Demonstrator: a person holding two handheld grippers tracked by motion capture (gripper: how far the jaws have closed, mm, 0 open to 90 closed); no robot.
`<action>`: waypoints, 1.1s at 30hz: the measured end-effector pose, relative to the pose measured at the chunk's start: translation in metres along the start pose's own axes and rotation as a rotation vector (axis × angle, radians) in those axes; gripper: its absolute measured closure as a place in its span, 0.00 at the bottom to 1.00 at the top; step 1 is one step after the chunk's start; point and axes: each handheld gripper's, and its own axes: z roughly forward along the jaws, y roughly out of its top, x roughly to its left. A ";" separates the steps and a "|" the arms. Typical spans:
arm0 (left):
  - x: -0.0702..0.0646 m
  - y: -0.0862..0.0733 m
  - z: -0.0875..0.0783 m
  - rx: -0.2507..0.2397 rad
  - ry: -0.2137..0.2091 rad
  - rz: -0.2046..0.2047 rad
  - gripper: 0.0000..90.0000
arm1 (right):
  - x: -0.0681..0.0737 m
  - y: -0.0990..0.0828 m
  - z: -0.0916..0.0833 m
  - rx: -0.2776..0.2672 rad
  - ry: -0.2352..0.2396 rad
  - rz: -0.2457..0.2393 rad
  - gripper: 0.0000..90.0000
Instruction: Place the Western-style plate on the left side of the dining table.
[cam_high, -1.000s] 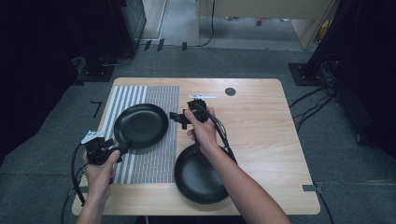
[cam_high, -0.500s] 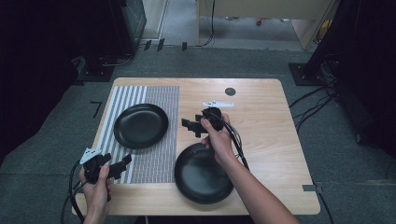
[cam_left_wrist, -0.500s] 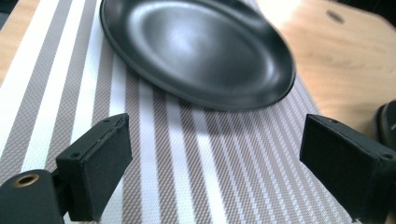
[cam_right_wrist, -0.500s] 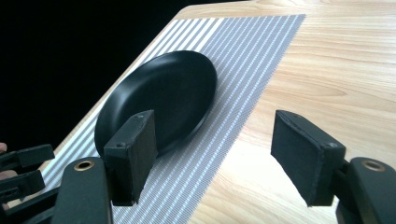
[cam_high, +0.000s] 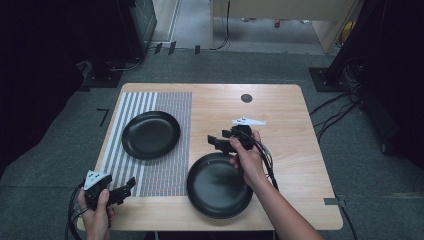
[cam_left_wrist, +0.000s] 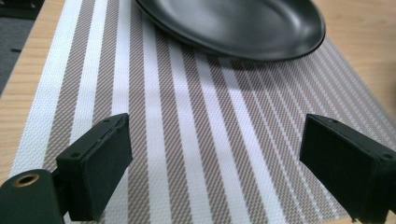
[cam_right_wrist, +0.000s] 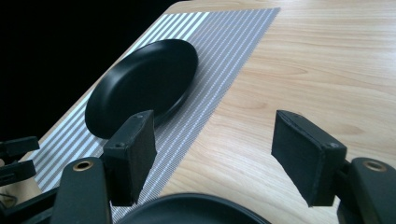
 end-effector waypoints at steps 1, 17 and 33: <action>0.000 -0.003 -0.002 0.000 0.013 0.015 0.10 | -0.003 -0.003 -0.004 -0.003 -0.008 -0.003 0.33; 0.010 -0.014 -0.004 0.029 0.051 0.068 0.10 | -0.038 -0.030 -0.047 -0.032 -0.085 0.017 0.33; 0.012 -0.020 0.001 0.075 0.057 0.111 0.10 | -0.070 -0.056 -0.085 -0.069 -0.164 0.018 0.32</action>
